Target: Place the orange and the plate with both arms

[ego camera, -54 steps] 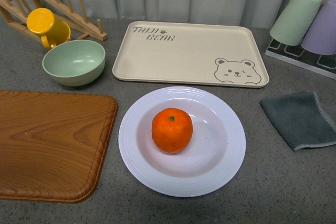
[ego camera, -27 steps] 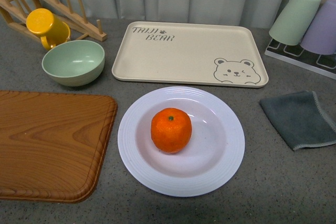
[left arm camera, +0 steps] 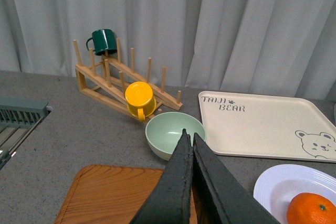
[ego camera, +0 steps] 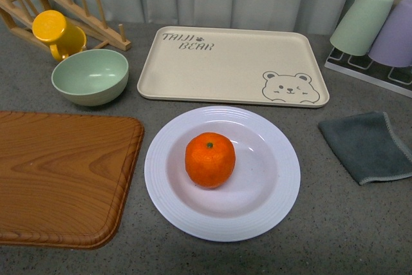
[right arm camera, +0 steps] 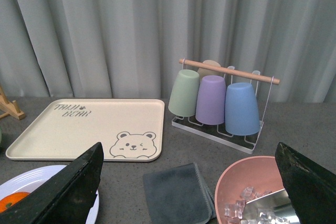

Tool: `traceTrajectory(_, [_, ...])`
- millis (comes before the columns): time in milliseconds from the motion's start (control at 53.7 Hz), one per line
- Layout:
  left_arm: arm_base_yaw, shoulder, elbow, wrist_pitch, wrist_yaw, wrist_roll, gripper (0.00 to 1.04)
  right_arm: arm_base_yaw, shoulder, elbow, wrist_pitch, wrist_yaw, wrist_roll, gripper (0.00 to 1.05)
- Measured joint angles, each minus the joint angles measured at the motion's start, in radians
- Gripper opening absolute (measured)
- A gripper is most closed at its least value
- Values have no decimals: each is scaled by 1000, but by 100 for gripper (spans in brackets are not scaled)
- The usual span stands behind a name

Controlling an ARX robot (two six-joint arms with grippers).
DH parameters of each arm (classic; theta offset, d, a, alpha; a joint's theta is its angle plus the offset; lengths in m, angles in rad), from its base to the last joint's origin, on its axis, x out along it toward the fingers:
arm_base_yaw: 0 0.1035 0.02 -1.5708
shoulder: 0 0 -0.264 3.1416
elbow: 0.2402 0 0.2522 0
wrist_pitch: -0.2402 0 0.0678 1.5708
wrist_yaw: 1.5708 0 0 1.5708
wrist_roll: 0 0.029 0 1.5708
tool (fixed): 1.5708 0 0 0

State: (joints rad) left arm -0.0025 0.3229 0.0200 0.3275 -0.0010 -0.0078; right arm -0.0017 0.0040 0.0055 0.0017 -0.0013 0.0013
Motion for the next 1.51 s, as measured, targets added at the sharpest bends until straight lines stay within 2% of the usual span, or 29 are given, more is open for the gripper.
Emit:
traceTrajectory(391, [0, -147, 0, -148, 0, 0, 4, 0, 0, 0, 0, 0, 0, 96])
traceTrajectory(484, [0, -266, 0, -301, 1, 0, 4, 0, 0, 0, 0, 0, 0, 96])
traceTrajectory(540, [0, -314, 0, -322, 1, 0, 5, 0, 0, 0, 0, 0, 0, 96])
traceTrajectory(820, [0, -318, 0, -326, 1, 0, 53, 0, 1, 0, -1, 3, 0, 96])
traceTrajectory(913, [0, -318, 0, -327, 1, 0, 67, 48, 60, 35, -108, 100, -81, 96])
traceTrajectory(1099, [0, -319, 0, -327, 1, 0, 99, 82, 185, 51, -68, 64, -131, 96])
traceTrajectory(1285, [0, -319, 0, -327, 1, 2, 98, 120, 387, 100, 34, 18, -95, 96])
traceTrajectory(1360, [0, -319, 0, -327, 1, 2, 98, 115, 515, 132, 105, -29, -56, 96])
traceTrajectory(1509, [0, -319, 0, -327, 1, 2, 98, 50, 836, 208, 222, -202, 30, 96])
